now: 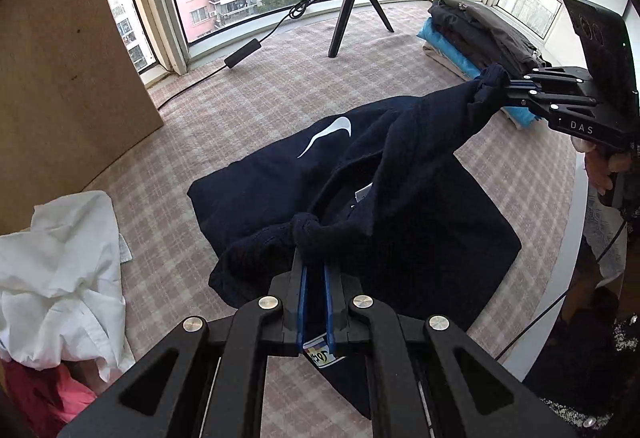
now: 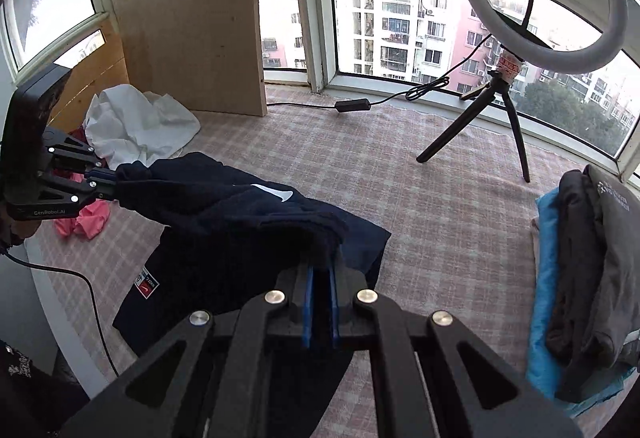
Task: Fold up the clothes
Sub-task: 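Release the folded collar end and open both grippers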
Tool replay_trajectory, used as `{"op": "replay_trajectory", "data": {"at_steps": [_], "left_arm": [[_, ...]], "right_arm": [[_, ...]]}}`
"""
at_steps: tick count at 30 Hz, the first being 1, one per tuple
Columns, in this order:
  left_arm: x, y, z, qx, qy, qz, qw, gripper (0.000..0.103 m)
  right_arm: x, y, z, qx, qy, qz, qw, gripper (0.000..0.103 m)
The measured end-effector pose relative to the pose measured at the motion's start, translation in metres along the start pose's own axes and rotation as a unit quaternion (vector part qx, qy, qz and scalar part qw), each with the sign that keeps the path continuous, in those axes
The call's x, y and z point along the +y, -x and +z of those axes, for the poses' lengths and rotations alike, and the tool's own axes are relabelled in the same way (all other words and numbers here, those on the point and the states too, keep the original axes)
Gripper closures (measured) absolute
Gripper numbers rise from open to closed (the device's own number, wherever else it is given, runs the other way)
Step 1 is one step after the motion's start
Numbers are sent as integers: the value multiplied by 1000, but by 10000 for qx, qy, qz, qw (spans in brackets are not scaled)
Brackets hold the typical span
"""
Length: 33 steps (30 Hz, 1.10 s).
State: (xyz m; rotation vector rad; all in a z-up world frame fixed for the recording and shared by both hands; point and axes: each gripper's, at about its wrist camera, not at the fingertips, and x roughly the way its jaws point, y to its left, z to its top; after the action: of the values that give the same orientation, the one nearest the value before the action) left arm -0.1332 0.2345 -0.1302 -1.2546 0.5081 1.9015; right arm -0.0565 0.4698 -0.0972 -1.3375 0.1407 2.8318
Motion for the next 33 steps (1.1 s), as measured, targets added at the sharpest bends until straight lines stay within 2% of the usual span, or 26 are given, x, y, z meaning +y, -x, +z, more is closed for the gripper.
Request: {"op": "replay_trajectory", "data": {"at_steps": [5, 10, 12, 14, 15, 17, 19, 24, 26, 28, 32, 33], "left_arm": [[-14, -22, -37, 194, 400, -357, 9984, 97], [-24, -29, -53, 188, 449, -331, 9983, 96], [-28, -30, -62, 239, 367, -337, 9985, 91], [-36, -28, -78, 401, 138, -333, 9985, 85], [-39, -23, -88, 495, 33, -318, 9983, 78], [-44, -11, -110, 685, -120, -292, 9972, 76], [-42, -9, -110, 656, -130, -273, 9974, 75], [-34, -9, -100, 461, -71, -229, 9986, 72], [-30, -9, -96, 383, -48, -212, 9990, 72], [-36, -18, -87, 363, -176, -348, 9986, 72], [-37, -41, -81, 603, -276, -389, 9970, 72], [-37, -46, -80, 669, -295, -392, 9966, 79]], "right_arm": [[-4, -4, -52, 144, -488, -28, 9987, 97], [2, -5, -76, 148, -407, -106, 9990, 97], [6, -6, -86, 196, -188, -107, 9996, 96], [15, -7, -104, 518, 260, -210, 9981, 92], [20, -3, -117, 709, 472, -299, 9959, 84], [23, 11, -139, 1020, 712, -124, 9922, 74], [18, 27, -151, 1160, 678, -164, 9908, 65], [7, 38, -124, 721, 337, -115, 9968, 61], [17, 25, -110, 651, 653, -8, 9957, 60], [29, 6, -100, 704, 1056, 32, 9919, 60], [49, -29, -92, 906, 1652, 103, 9820, 60], [53, -35, -91, 907, 1785, 90, 9797, 60]]}}
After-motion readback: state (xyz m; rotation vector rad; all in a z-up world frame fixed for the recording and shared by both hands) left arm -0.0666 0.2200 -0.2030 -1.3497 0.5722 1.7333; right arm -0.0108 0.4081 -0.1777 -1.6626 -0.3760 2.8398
